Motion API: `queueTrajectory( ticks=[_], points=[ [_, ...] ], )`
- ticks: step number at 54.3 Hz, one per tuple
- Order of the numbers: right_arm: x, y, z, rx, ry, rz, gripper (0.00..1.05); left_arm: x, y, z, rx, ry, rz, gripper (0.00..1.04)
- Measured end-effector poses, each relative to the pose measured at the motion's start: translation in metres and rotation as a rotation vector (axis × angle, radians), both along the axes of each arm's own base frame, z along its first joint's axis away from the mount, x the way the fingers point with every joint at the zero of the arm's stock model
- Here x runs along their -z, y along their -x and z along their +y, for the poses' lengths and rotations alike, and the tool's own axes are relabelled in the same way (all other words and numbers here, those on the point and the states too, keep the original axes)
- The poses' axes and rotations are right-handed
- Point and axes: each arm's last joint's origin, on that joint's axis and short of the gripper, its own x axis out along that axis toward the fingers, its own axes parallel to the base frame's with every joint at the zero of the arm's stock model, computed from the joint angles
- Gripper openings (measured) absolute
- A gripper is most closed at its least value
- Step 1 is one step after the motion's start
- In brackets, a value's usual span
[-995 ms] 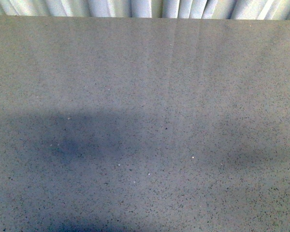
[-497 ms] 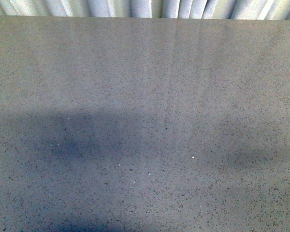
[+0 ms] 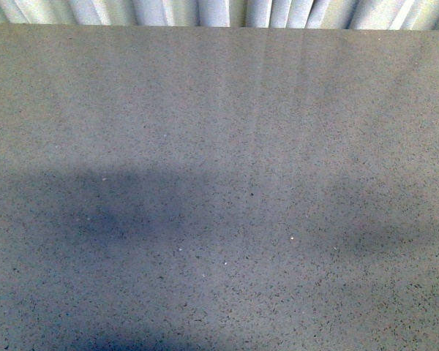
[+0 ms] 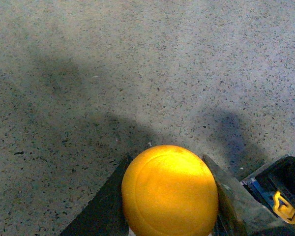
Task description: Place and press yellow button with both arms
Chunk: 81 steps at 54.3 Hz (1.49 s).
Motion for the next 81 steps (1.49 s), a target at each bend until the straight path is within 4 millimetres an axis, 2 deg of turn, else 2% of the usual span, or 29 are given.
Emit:
queueTrajectory(
  ticks=[12, 19, 24, 32, 40, 49, 53, 60, 68, 81],
  points=[
    [0.0, 0.0, 0.0, 0.0, 0.0, 0.0, 0.96, -0.012, 0.002, 0.005, -0.032, 0.01, -0.014, 0.33],
    [0.0, 0.0, 0.0, 0.0, 0.0, 0.0, 0.96, -0.034, -0.005, 0.007, -0.031, -0.01, -0.057, 0.33],
    [0.0, 0.0, 0.0, 0.0, 0.0, 0.0, 0.96, -0.056, -0.016, 0.001, 0.001, -0.033, -0.112, 0.33],
    [0.0, 0.0, 0.0, 0.0, 0.0, 0.0, 0.96, -0.082, -0.034, -0.021, 0.068, -0.061, -0.179, 0.33],
    [0.0, 0.0, 0.0, 0.0, 0.0, 0.0, 0.96, -0.096, -0.066, -0.075, 0.216, -0.045, -0.244, 0.33],
    [0.0, 0.0, 0.0, 0.0, 0.0, 0.0, 0.96, -0.09, -0.09, -0.128, 0.345, -0.022, -0.252, 0.33],
    [0.0, 0.0, 0.0, 0.0, 0.0, 0.0, 0.96, -0.079, -0.102, -0.156, 0.408, -0.015, -0.232, 0.33],
    [0.0, 0.0, 0.0, 0.0, 0.0, 0.0, 0.96, -0.066, -0.114, -0.191, 0.457, 0.004, -0.232, 0.33],
    [0.0, 0.0, 0.0, 0.0, 0.0, 0.0, 0.96, -0.057, -0.121, -0.216, 0.482, 0.033, -0.264, 0.33],
    [0.0, 0.0, 0.0, 0.0, 0.0, 0.0, 0.96, -0.033, -0.123, -0.251, 0.543, 0.072, -0.247, 0.33]
  ],
)
